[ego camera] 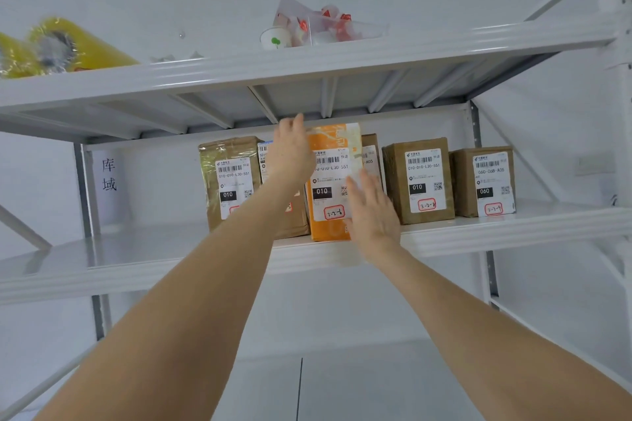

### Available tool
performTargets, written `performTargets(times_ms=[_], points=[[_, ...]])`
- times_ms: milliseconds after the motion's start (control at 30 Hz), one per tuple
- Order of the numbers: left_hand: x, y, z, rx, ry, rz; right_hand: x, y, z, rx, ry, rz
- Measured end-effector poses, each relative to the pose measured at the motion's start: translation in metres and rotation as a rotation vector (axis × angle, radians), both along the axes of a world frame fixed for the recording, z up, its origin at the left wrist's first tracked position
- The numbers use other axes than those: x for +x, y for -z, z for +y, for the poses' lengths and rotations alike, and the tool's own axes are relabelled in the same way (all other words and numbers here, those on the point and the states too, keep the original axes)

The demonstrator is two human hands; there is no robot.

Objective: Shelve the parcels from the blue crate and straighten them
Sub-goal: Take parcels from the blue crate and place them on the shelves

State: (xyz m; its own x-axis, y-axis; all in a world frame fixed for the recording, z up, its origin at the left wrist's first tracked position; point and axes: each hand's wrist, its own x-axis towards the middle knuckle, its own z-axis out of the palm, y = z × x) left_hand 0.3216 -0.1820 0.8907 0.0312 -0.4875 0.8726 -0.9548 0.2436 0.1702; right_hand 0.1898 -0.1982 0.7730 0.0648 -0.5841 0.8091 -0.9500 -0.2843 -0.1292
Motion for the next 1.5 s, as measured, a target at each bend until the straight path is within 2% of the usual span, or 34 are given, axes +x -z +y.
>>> performTargets(times_ms=[100,233,1500], points=[[-0.010,-0.015,-0.003,0.077,-0.012,-0.202,0.007,0.001,-0.003,0.040,-0.028,0.101],[-0.018,-0.018,-0.013,0.165,-0.045,-0.321,0.012,0.008,-0.009,0.047,0.020,0.221],[-0.016,-0.017,-0.051,0.181,-0.038,-0.308,0.019,-0.001,-0.029,0.147,-0.022,0.160]])
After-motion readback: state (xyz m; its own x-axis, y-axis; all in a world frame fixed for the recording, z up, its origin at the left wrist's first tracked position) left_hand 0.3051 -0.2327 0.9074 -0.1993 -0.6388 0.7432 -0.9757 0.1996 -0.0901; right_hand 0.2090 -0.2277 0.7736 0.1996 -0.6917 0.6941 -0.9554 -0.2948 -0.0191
